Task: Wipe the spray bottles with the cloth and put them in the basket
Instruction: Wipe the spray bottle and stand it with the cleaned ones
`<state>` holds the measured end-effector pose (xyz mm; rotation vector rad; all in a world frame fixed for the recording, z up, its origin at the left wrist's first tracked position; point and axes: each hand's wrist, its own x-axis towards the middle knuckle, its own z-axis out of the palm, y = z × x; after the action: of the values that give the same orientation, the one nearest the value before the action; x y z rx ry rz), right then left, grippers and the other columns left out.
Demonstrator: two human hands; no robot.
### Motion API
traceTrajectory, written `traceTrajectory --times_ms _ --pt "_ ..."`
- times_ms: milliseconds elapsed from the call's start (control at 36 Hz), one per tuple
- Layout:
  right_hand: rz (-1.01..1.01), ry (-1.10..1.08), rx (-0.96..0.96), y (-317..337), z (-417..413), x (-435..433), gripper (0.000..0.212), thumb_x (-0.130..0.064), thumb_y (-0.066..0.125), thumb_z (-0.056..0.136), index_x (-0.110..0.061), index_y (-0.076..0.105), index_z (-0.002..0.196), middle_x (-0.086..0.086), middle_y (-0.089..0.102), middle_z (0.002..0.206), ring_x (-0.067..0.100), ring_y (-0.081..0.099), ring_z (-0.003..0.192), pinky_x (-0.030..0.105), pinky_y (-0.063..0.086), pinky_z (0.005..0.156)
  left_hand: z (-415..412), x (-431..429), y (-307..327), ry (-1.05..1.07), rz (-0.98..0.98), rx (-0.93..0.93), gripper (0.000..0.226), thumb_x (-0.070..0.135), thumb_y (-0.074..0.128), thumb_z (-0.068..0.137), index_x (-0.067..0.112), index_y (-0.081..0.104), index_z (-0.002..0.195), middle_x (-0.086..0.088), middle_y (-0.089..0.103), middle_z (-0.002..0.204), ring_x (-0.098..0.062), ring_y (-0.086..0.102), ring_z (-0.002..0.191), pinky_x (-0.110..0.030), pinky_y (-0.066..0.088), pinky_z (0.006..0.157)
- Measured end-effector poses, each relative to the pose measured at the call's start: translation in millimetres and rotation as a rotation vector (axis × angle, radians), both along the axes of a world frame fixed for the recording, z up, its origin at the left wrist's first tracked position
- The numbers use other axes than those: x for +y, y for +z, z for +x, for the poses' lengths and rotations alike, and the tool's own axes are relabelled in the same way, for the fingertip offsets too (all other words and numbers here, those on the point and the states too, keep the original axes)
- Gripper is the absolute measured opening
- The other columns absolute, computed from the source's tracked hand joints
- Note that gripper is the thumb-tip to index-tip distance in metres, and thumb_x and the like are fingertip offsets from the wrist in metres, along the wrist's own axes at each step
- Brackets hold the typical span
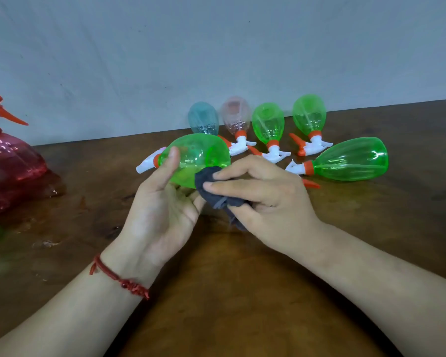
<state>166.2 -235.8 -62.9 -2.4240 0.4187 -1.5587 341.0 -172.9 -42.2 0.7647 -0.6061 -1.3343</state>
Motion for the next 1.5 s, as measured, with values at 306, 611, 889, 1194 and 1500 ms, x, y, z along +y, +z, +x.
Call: traceTrajectory --times_ms 306,611,889,1194,1500 --pt "0.036 -0.129 -0.065 5 -11 -14 0.026 0.008 0.072 0.086 -0.01 0.085 0.1 0.006 0.075 0.11 0.018 0.071 0.103 0.031 0.057 0.092 -7 4 0 -0.014 -0.015 0.042 0.058 0.039 0.057 0.107 0.003 0.053 0.153 -0.018 0.065 0.147 -0.033 0.065 0.135 -0.042 0.054 0.111" --pt "0.095 -0.004 -0.112 7 -11 -12 0.037 0.019 0.072 0.084 -0.009 0.084 0.105 0.007 0.073 0.114 0.018 0.07 0.108 0.035 0.057 0.096 -10 4 1 -0.03 -0.034 -0.06 0.052 0.036 0.053 0.111 0.006 0.054 0.153 -0.014 0.065 0.149 -0.03 0.062 0.14 -0.043 0.051 0.115" --pt "0.49 0.033 -0.288 12 -20 -35 0.039 0.012 0.07 0.089 -0.02 0.08 0.109 0.0 0.077 0.115 0.018 0.07 0.116 0.044 0.054 0.106 -11 10 -8 -0.066 -0.072 -0.465 0.057 0.024 0.07 0.095 0.02 0.058 0.151 -0.007 0.068 0.145 -0.029 0.065 0.135 -0.055 0.048 0.115" --pt "0.534 0.134 -0.139 4 -13 -16 0.039 0.007 0.071 0.089 -0.02 0.079 0.118 -0.01 0.078 0.117 0.011 0.07 0.117 0.028 0.054 0.102 -8 7 -14 0.194 -0.158 -0.567 0.072 0.012 0.075 0.088 0.031 0.048 0.153 -0.002 0.07 0.139 -0.023 0.068 0.129 -0.042 0.059 0.104" --pt "0.436 -0.134 -0.444 38 -36 -36 0.021 0.001 0.075 0.093 -0.01 0.075 0.112 -0.001 0.075 0.111 0.008 0.071 0.107 0.027 0.059 0.091 -12 16 -11 0.179 -0.219 -0.896 0.069 0.021 0.066 0.084 0.041 0.056 0.15 0.02 0.068 0.136 -0.007 0.065 0.127 -0.033 0.049 0.102"
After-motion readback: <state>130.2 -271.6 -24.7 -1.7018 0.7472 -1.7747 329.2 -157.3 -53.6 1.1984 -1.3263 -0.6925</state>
